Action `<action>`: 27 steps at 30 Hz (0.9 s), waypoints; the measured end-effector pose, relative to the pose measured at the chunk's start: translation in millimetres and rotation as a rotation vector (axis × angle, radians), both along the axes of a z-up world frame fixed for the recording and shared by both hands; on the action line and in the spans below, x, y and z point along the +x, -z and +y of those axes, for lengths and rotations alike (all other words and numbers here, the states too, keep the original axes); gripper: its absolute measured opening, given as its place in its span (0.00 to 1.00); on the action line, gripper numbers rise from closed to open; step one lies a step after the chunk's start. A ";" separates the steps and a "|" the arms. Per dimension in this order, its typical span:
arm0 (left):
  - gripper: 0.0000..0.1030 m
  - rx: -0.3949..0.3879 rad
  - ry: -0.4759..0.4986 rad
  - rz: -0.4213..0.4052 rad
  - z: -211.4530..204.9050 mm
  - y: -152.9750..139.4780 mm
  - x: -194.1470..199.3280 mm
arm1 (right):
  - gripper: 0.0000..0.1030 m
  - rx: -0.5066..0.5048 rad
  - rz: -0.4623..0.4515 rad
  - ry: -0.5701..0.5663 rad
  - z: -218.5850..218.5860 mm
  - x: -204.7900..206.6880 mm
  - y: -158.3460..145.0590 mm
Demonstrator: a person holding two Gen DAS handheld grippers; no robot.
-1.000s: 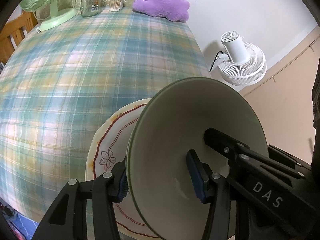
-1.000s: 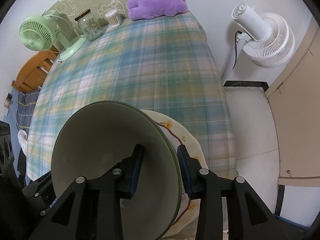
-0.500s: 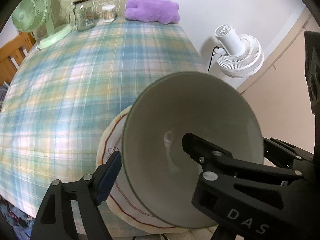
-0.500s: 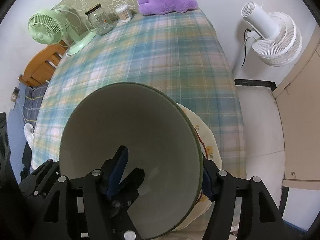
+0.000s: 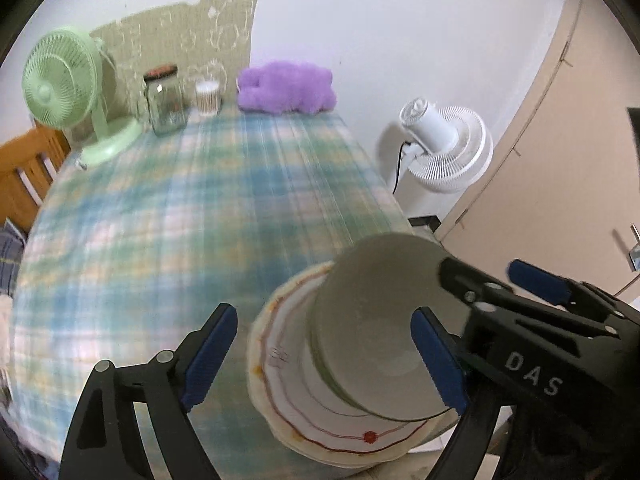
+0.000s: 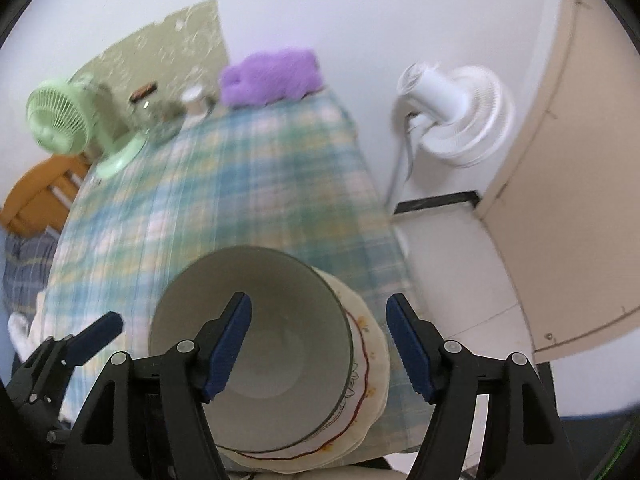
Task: Organize plates and bowls
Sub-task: 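Lower the nested bowls onto the plate stack with both grippers, then open both grippers and withdraw from the bowls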
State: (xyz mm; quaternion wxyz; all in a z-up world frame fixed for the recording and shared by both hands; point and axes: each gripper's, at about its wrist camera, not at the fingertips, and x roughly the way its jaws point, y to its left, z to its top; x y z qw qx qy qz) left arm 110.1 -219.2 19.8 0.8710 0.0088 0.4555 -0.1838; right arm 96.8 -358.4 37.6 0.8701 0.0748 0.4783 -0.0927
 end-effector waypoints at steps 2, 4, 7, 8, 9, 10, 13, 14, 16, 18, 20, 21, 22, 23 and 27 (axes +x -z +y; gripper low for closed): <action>0.88 0.000 0.007 -0.035 10.9 -9.8 -1.0 | 0.71 -0.044 -0.035 0.035 5.6 -6.9 -11.0; 0.90 -0.005 0.008 -0.062 22.8 -16.8 -1.6 | 0.73 -0.110 -0.092 0.076 17.2 -14.7 -24.0; 0.90 -0.010 -0.012 -0.100 46.7 -24.9 -2.8 | 0.79 -0.123 -0.130 0.098 36.0 -20.8 -35.6; 0.90 -0.007 -0.019 -0.116 56.1 -27.2 -4.6 | 0.79 -0.119 -0.141 0.100 44.5 -22.7 -37.4; 0.91 0.002 -0.026 -0.135 67.2 -29.1 -6.2 | 0.79 -0.117 -0.148 0.098 52.5 -24.9 -38.1; 0.91 0.008 -0.033 -0.149 76.3 -29.2 -6.9 | 0.80 -0.113 -0.160 0.099 61.1 -27.2 -39.3; 0.94 0.018 -0.041 -0.176 103.0 -27.7 -11.1 | 0.81 -0.098 -0.186 0.108 87.6 -34.4 -39.5; 0.94 0.020 -0.047 -0.195 115.3 -27.3 -14.0 | 0.81 -0.094 -0.196 0.116 96.9 -36.7 -38.5; 0.94 0.028 -0.069 -0.243 134.8 -26.0 -21.1 | 0.81 -0.089 -0.218 0.133 113.2 -41.1 -36.9; 0.94 0.055 -0.099 -0.286 156.4 -24.0 -28.7 | 0.81 -0.083 -0.243 0.128 133.7 -45.2 -33.7; 0.95 0.059 -0.119 -0.309 173.6 -22.5 -35.7 | 0.81 -0.084 -0.247 0.100 150.8 -46.7 -29.8; 0.96 0.060 -0.142 -0.317 184.4 -20.7 -39.6 | 0.81 -0.084 -0.253 0.083 159.3 -47.9 -28.4; 0.97 0.057 -0.157 -0.317 193.0 -18.3 -42.1 | 0.81 -0.083 -0.265 0.059 169.1 -49.6 -26.5; 0.97 0.053 -0.174 -0.316 200.1 -16.0 -44.1 | 0.81 -0.085 -0.271 0.045 175.0 -50.6 -25.2; 0.97 0.046 -0.242 -0.329 228.1 -8.0 -60.6 | 0.81 -0.097 -0.324 -0.022 200.8 -62.3 -19.8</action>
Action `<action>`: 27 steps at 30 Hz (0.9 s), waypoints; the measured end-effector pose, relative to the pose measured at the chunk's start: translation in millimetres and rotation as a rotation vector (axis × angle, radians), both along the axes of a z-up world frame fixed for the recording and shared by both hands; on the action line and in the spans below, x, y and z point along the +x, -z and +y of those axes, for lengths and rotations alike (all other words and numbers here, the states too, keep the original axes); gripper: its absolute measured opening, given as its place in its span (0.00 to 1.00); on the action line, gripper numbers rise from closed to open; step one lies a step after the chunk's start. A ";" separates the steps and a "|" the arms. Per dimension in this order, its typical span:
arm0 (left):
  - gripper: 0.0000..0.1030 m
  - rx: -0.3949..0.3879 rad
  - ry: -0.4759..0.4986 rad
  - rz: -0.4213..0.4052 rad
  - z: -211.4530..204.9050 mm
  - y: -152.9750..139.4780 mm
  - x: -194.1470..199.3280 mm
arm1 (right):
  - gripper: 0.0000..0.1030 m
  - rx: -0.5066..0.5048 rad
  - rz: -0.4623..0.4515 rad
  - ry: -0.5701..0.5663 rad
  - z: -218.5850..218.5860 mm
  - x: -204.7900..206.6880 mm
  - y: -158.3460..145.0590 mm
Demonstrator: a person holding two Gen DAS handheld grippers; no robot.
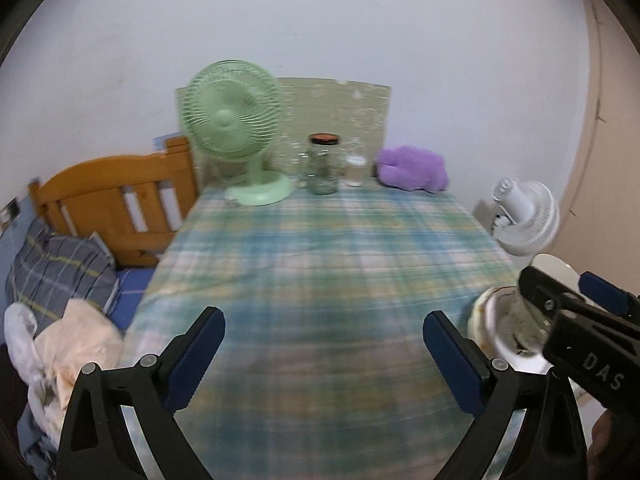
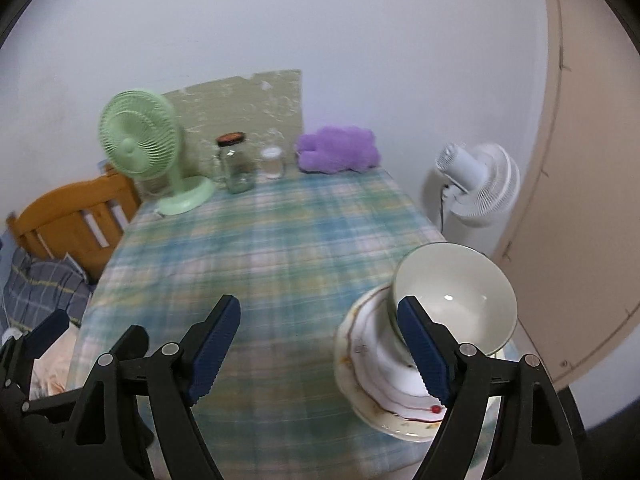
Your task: Organize plates and bowls
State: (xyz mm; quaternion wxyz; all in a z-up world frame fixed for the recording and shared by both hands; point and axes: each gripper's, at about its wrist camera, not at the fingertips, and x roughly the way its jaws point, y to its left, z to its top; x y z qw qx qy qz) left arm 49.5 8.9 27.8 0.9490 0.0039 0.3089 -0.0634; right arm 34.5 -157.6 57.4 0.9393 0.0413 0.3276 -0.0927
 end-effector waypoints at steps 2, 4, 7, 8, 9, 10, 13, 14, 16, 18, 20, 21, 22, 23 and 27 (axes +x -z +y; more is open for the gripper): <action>0.98 0.009 -0.023 -0.020 9.9 3.3 -10.1 | 0.81 -0.012 -0.027 -0.021 7.6 -10.4 2.4; 0.99 0.012 -0.031 -0.048 16.6 6.8 -21.5 | 0.81 -0.009 -0.038 -0.031 12.8 -19.6 5.1; 0.99 0.020 -0.033 -0.063 22.9 13.7 -38.9 | 0.81 -0.023 -0.060 -0.048 21.9 -38.3 10.7; 0.99 0.024 -0.039 -0.070 24.9 16.4 -44.7 | 0.81 -0.029 -0.067 -0.052 23.8 -42.7 11.9; 0.99 0.029 -0.042 -0.074 25.6 18.3 -48.7 | 0.81 -0.039 -0.084 -0.060 26.6 -49.4 13.9; 0.99 0.033 -0.048 -0.074 27.5 21.5 -55.0 | 0.81 -0.050 -0.094 -0.065 29.0 -54.7 16.2; 0.99 0.000 -0.060 -0.081 32.4 25.1 -66.7 | 0.81 -0.047 -0.087 -0.073 31.2 -67.5 23.3; 0.99 -0.014 -0.064 -0.085 34.0 25.8 -70.6 | 0.81 -0.043 -0.087 -0.079 31.5 -71.4 25.4; 0.99 -0.018 -0.071 -0.093 34.6 27.2 -76.8 | 0.81 -0.048 -0.091 -0.085 32.2 -78.8 28.6; 0.99 -0.013 -0.075 -0.100 33.5 27.8 -80.7 | 0.81 -0.047 -0.095 -0.088 32.5 -84.4 30.1; 0.99 -0.014 -0.081 -0.113 32.3 27.2 -84.1 | 0.81 -0.049 -0.103 -0.092 32.5 -88.5 29.6; 0.99 -0.014 -0.084 -0.119 31.7 26.7 -85.1 | 0.81 -0.049 -0.108 -0.093 31.9 -90.0 29.0; 0.99 -0.014 -0.084 -0.120 31.6 26.8 -85.6 | 0.81 -0.047 -0.113 -0.094 31.3 -92.5 28.5; 0.99 -0.013 -0.083 -0.122 30.7 26.6 -85.6 | 0.81 -0.046 -0.117 -0.096 30.8 -93.3 28.1; 1.00 -0.006 -0.085 -0.135 29.0 25.5 -88.4 | 0.81 -0.035 -0.122 -0.091 28.6 -94.3 28.1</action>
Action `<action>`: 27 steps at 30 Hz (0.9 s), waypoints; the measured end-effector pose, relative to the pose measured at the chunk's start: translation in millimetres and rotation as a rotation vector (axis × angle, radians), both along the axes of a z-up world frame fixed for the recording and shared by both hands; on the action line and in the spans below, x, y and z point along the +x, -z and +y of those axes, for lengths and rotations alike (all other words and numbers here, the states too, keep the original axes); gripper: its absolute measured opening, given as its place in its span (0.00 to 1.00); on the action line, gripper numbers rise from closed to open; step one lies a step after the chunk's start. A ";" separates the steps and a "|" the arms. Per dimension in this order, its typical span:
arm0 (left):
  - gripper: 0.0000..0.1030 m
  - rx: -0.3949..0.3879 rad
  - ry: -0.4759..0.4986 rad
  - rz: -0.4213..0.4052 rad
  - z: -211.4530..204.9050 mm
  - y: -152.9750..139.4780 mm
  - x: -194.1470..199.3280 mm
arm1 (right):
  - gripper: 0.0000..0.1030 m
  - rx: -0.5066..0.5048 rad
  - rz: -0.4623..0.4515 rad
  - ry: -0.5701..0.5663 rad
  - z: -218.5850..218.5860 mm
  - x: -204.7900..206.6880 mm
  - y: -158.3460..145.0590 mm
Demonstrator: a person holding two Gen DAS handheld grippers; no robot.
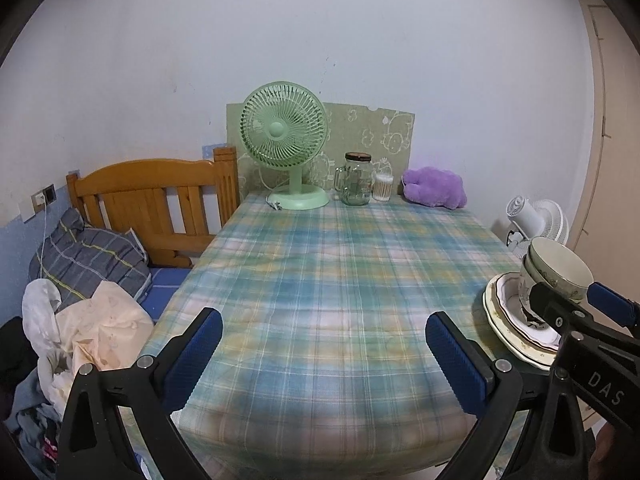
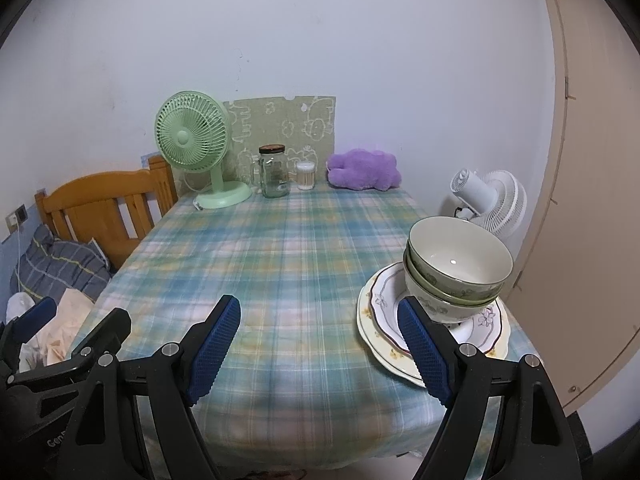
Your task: Organize plates and bowls
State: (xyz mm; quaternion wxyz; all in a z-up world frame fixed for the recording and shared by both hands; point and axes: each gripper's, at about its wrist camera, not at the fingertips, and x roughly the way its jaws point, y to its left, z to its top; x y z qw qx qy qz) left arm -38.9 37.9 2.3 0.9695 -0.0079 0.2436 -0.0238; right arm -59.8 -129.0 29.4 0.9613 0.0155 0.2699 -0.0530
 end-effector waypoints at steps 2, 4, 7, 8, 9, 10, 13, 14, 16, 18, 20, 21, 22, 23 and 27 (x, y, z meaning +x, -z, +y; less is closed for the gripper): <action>1.00 -0.005 -0.003 -0.001 0.8 -0.4 -0.7 | 0.81 0.002 0.004 -0.004 -1.2 0.8 -0.1; 1.00 -0.005 0.000 0.001 1.6 -0.4 -0.9 | 0.81 0.008 0.015 -0.003 -1.8 0.2 0.2; 1.00 -0.008 0.002 0.003 1.3 -0.9 -1.4 | 0.81 0.011 0.019 0.001 -2.5 -1.5 1.0; 1.00 -0.007 0.003 0.004 0.9 -0.9 -1.4 | 0.81 0.010 0.017 0.003 -2.4 -2.2 1.0; 1.00 -0.006 0.006 0.005 0.1 -1.0 -1.0 | 0.81 0.010 0.016 0.007 -2.8 -3.2 1.3; 1.00 -0.005 0.011 0.005 -0.9 -1.1 -0.7 | 0.81 0.011 0.017 0.009 -3.2 -3.5 1.4; 1.00 0.003 0.023 0.002 -3.6 -1.4 -1.9 | 0.81 0.015 0.020 0.019 -5.4 -4.2 1.7; 1.00 0.004 0.024 -0.001 -4.2 -1.7 -2.1 | 0.81 0.016 0.022 0.020 -6.1 -4.4 2.0; 1.00 0.005 0.029 -0.006 -5.1 -2.4 -2.7 | 0.81 0.018 0.025 0.022 -7.1 -5.4 2.8; 1.00 0.005 0.030 -0.006 -6.0 -2.4 -2.8 | 0.81 0.017 0.025 0.026 -7.6 -6.2 2.7; 1.00 0.006 0.028 -0.006 -6.4 -2.4 -2.9 | 0.81 0.016 0.025 0.028 -7.1 -6.7 2.7; 1.00 0.005 0.030 -0.005 -5.9 -2.4 -2.6 | 0.81 0.016 0.025 0.028 -7.5 -6.8 2.5; 1.00 0.006 0.029 -0.005 -5.8 -2.3 -2.7 | 0.81 0.017 0.025 0.028 -7.5 -6.5 2.5; 1.00 0.005 0.029 -0.005 -5.9 -2.4 -2.9 | 0.81 0.016 0.025 0.028 -7.4 -6.6 2.4; 1.00 0.004 0.029 -0.004 -5.5 -1.7 -2.8 | 0.81 0.017 0.028 0.028 -6.8 -6.4 2.3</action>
